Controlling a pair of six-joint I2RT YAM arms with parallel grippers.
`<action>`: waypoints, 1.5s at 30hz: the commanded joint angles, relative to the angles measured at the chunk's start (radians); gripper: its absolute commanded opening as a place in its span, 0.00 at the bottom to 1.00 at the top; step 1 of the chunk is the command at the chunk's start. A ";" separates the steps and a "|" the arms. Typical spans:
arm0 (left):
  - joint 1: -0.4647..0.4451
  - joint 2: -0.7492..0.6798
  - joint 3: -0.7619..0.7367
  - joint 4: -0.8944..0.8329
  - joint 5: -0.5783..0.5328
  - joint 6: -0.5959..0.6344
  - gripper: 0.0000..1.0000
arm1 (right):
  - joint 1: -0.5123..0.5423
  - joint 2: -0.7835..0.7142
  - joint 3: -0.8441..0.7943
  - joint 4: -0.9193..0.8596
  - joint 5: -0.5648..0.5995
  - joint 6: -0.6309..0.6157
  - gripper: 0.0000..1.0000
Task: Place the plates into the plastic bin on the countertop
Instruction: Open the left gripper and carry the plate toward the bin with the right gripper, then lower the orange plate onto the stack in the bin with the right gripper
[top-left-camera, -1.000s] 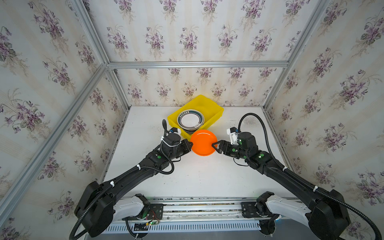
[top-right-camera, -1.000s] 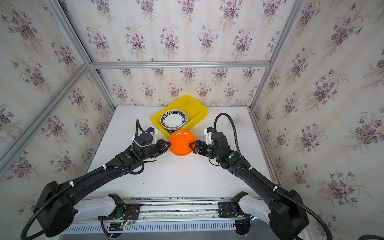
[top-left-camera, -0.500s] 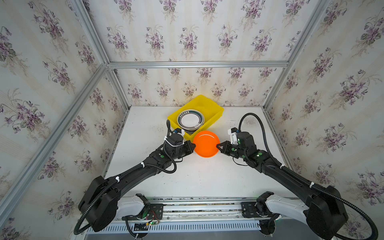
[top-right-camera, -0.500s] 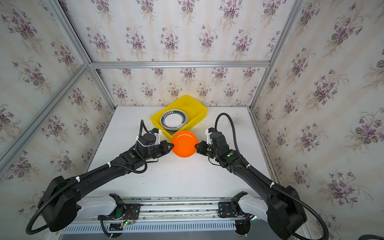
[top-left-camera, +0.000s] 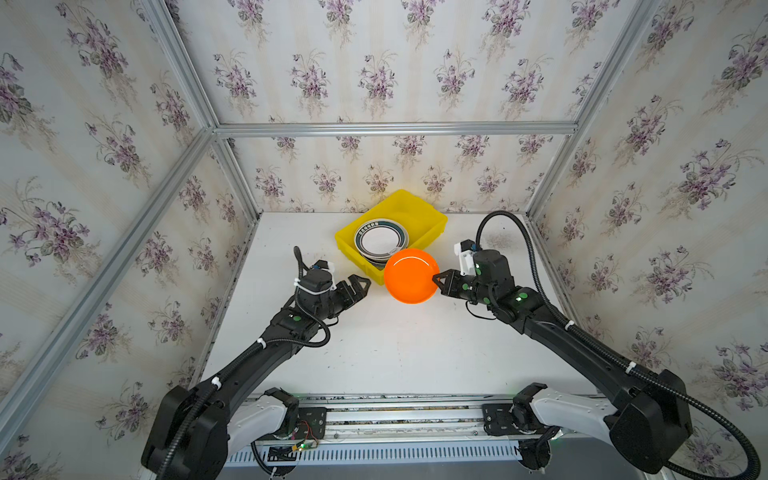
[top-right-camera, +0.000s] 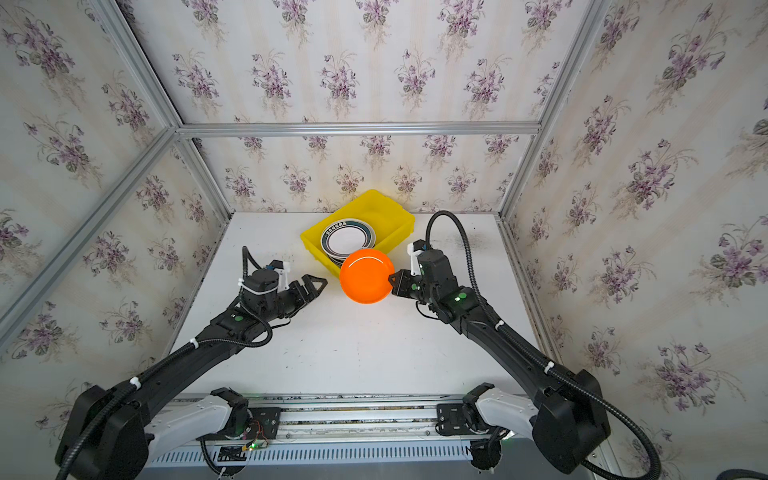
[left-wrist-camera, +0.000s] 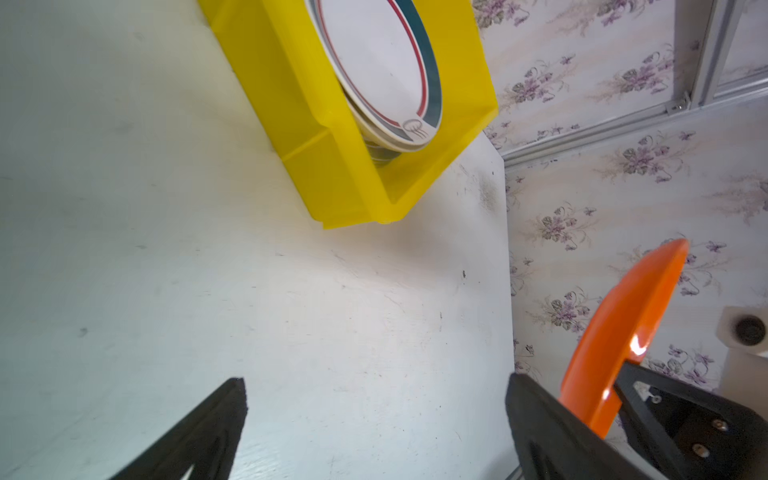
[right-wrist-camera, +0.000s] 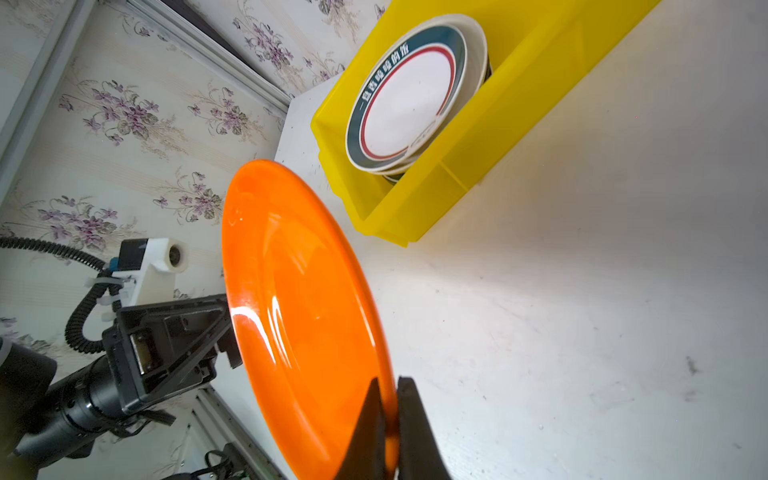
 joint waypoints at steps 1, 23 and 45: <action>0.051 -0.066 -0.036 -0.049 0.043 0.051 1.00 | -0.005 0.046 0.082 -0.068 0.073 -0.108 0.00; 0.132 -0.413 -0.238 -0.093 0.006 0.023 1.00 | -0.054 0.838 0.845 -0.163 0.046 -0.172 0.00; 0.138 -0.356 -0.225 -0.092 0.028 0.056 1.00 | -0.054 1.116 1.170 -0.278 -0.091 -0.106 0.31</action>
